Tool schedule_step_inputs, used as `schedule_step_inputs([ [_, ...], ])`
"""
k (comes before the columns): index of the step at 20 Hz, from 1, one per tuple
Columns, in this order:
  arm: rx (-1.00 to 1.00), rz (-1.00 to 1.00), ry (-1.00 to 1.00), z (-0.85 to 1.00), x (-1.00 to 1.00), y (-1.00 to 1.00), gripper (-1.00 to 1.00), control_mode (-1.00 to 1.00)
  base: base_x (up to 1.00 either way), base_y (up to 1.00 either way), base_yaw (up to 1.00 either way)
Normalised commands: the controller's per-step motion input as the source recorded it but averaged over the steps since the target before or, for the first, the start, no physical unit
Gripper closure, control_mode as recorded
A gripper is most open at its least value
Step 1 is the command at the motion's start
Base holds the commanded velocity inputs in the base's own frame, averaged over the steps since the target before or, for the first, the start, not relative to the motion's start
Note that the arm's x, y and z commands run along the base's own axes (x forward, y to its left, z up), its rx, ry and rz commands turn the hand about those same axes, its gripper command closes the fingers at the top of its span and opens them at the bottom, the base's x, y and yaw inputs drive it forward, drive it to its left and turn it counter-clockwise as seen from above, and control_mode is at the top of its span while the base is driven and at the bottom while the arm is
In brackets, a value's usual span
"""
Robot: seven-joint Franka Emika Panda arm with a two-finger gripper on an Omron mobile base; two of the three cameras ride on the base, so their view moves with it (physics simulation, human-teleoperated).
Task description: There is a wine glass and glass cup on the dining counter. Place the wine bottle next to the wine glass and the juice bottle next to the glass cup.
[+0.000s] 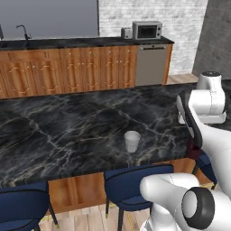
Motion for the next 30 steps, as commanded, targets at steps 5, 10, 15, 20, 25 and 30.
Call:
schedule_step_inputs([
  [5, 0.00, 0.00, 0.00, 0.00, 0.00, 0.00, 1.00, 1.00, 0.01, 0.00, 0.00],
  [10, 0.00, 0.00, 0.00, 0.00, 0.00, 0.00, 1.00, 1.00, 0.07, 0.00, 0.04],
  [15, 0.07, 0.24, 0.00, 0.06, 0.17, 0.00, 1.00, -1.00, 0.03, 0.00, 0.03],
  [20, 0.16, 0.42, 0.00, 0.08, 0.33, 0.04, 1.00, -1.00, 0.00, 0.00, 0.00],
  [25, 0.16, 0.42, 0.01, 0.05, 0.32, 0.07, 1.00, -1.00, 0.00, 0.00, 0.00],
  [30, 0.08, 0.31, 0.00, 0.00, 0.34, 0.15, 1.00, -1.00, 0.00, 0.00, 0.00],
])
